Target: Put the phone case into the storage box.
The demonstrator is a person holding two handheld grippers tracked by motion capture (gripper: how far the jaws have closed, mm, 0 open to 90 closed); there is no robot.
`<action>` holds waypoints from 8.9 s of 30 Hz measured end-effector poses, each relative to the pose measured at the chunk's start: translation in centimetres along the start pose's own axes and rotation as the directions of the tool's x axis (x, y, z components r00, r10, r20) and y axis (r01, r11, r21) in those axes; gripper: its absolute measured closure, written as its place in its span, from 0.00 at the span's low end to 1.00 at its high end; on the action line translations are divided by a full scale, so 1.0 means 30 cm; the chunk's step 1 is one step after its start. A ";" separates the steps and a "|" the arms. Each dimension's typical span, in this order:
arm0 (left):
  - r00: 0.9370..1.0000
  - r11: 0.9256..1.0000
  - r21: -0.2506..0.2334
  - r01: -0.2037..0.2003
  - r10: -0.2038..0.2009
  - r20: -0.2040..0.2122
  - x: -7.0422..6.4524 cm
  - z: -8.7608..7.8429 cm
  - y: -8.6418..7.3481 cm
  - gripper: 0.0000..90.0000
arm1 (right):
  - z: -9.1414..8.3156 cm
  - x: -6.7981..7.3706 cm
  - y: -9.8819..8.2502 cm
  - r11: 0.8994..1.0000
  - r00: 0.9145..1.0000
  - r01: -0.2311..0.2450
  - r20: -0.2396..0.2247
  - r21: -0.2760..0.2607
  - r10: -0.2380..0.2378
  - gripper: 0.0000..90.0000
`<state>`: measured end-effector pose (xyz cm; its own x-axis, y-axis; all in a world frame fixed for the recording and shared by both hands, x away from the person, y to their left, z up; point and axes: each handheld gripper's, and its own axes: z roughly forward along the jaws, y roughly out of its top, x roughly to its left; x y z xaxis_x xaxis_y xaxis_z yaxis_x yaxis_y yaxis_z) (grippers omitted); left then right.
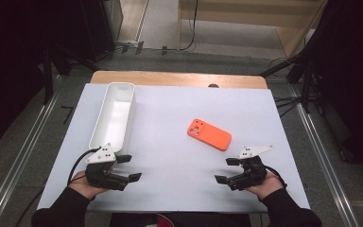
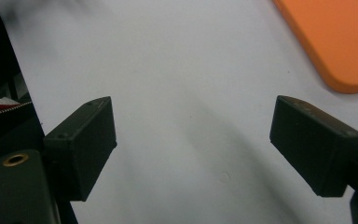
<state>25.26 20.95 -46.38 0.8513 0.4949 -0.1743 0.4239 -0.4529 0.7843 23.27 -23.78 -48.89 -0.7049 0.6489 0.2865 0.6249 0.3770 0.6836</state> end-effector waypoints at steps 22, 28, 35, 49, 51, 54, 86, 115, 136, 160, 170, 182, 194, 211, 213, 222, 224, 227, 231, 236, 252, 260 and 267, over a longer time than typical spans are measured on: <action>1.000 1.000 -0.001 0.004 -0.004 -0.001 0.005 0.002 -0.001 0.26 | -0.025 -0.044 0.014 0.998 0.999 -0.027 0.038 -0.051 0.029 0.15; 1.000 1.000 -0.002 0.006 -0.006 -0.002 0.006 0.002 -0.001 0.26 | -0.025 -0.057 0.019 0.998 0.998 -0.044 0.047 -0.053 0.047 0.15; 1.000 1.000 -0.001 0.008 -0.008 0.000 0.005 0.003 -0.001 0.26 | -0.019 -0.067 0.036 0.998 0.999 -0.017 0.045 -0.056 0.019 0.15; 1.000 1.000 0.001 0.006 -0.006 0.003 0.007 0.004 -0.001 0.26 | -0.007 -0.097 0.067 0.998 0.999 -0.014 0.044 -0.058 0.016 0.15; 1.000 1.000 0.003 0.007 -0.007 0.003 0.007 0.004 -0.001 0.26 | -0.007 -0.102 0.071 0.998 0.999 -0.013 0.045 -0.058 0.016 0.15; 1.000 1.000 0.002 0.008 -0.008 0.003 0.007 0.004 -0.001 0.26 | -0.005 -0.111 0.079 0.998 0.999 -0.013 0.044 -0.059 0.016 0.15; 1.000 1.000 0.002 0.011 -0.011 0.006 0.008 0.005 -0.002 0.26 | -0.007 -0.184 0.177 0.998 0.999 0.020 0.049 -0.056 -0.018 0.14; 1.000 1.000 0.001 0.013 -0.013 0.005 0.009 0.004 -0.003 0.26 | 0.007 -0.273 0.285 0.997 0.998 0.061 0.033 -0.045 -0.060 0.11; 1.000 1.000 0.007 0.007 -0.007 0.001 0.010 0.002 -0.004 0.26 | 0.059 -0.329 0.370 0.995 0.996 0.086 0.030 -0.042 -0.085 0.11; 1.000 1.000 0.002 0.010 -0.010 0.001 0.011 0.000 -0.005 0.26 | 0.135 -0.338 0.417 0.995 0.995 0.098 0.033 -0.012 -0.097 0.11; 1.000 1.000 0.002 0.009 -0.009 0.001 0.012 -0.001 -0.005 0.26 | 0.158 -0.338 0.410 0.994 0.993 0.104 0.044 0.038 -0.105 0.11; 1.000 1.000 0.000 0.007 -0.007 0.000 0.012 -0.002 -0.005 0.26 | 0.176 -0.343 0.401 0.990 0.991 0.115 0.060 0.084 -0.120 0.11; 1.000 1.000 0.002 0.005 -0.005 0.001 0.011 -0.001 -0.004 0.26 | 0.197 -0.343 0.388 0.984 0.988 0.127 0.070 0.122 -0.136 0.11; 1.000 1.000 -0.001 0.004 -0.004 0.001 0.011 -0.004 -0.004 0.26 | 0.224 -0.337 0.370 0.970 0.982 0.155 0.077 0.189 -0.172 0.11; 1.000 1.000 -0.001 0.005 -0.005 0.001 0.011 -0.004 -0.004 0.26 | 0.225 -0.333 0.368 0.970 0.983 0.145 0.079 0.197 -0.163 0.11; 1.000 1.000 -0.002 0.005 -0.005 -0.001 0.011 -0.004 -0.004 0.26 | 0.238 -0.331 0.360 0.954 0.976 0.174 0.086 0.244 -0.200 0.11; 1.000 1.000 -0.002 0.005 -0.005 -0.001 0.011 -0.004 -0.004 0.26 | 0.242 -0.330 0.357 0.951 0.975 0.177 0.086 0.255 -0.205 0.11; 1.000 1.000 -0.002 0.005 -0.005 -0.001 0.011 -0.004 -0.004 0.26 | 0.245 -0.330 0.356 0.949 0.974 0.180 0.087 0.261 -0.208 0.11; 1.000 1.000 -0.002 0.005 -0.005 -0.002 0.011 -0.004 -0.004 0.26 | 0.250 -0.329 0.351 0.942 0.973 0.186 0.081 0.279 -0.216 0.11; 1.000 1.000 -0.002 0.005 -0.005 -0.002 0.011 -0.004 -0.004 0.26 | 0.263 -0.326 0.341 0.926 0.967 0.204 0.084 0.319 -0.241 0.11; 1.000 1.000 -0.002 0.005 -0.005 -0.002 0.011 -0.004 -0.004 0.26 | 0.273 -0.320 0.331 0.898 0.942 0.269 0.099 0.347 -0.321 0.13; 1.000 1.000 -0.001 0.005 -0.005 -0.002 0.011 -0.004 -0.004 0.26 | 0.269 -0.318 0.325 0.904 0.944 0.266 0.100 0.334 -0.314 0.16; 1.000 1.000 -0.001 0.005 -0.005 -0.002 0.010 -0.004 -0.004 0.26 | 0.268 -0.318 0.324 0.904 0.943 0.270 0.098 0.331 -0.317 0.16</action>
<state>25.43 21.24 -46.45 0.8485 0.4988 -0.1766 0.4276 -0.4496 0.7842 38.77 -21.01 -50.39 -0.8302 0.5573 -0.0127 0.4859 0.7347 0.4733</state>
